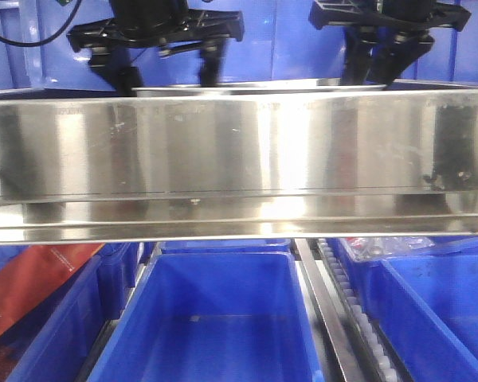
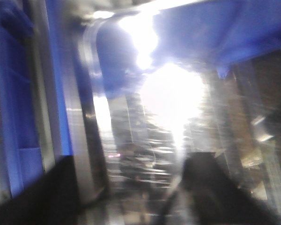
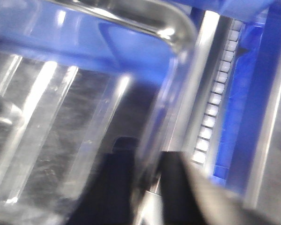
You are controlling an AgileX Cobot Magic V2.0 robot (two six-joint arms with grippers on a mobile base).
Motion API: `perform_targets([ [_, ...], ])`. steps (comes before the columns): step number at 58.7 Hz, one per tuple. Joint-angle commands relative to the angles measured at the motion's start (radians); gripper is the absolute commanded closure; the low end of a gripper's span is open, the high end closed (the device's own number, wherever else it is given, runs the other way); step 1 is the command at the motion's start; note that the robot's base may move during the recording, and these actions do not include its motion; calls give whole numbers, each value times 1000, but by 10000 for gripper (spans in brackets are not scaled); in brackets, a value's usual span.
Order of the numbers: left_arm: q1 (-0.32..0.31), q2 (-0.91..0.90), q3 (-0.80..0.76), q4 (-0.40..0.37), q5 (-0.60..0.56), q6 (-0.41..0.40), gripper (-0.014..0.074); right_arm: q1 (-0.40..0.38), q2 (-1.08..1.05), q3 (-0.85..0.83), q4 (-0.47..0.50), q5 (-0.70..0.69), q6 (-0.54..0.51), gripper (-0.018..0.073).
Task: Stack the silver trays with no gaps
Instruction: 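Lower both grippers onto the tray's side rims and close them, then lift the gripped steel tray up and back off the shelf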
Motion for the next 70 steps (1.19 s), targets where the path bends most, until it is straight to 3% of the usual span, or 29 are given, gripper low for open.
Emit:
perform_targets([
  [1, -2, 4, -1, -13, -4, 3, 620, 0, 1, -9, 13, -6, -10, 655],
  [2, -2, 4, -1, -13, -4, 3, 652, 0, 1, -9, 13, -6, -10, 655],
  [8, -2, 4, -1, -11, -4, 3, 570, 0, 1, -9, 13, -12, -10, 638],
  [57, -2, -125, -1, -5, 36, 3, 596, 0, -132, -9, 13, 2, -10, 638],
  [70, -2, -168, -34, 29, 29, 3, 596, 0, -175, -9, 13, -19, -10, 638],
])
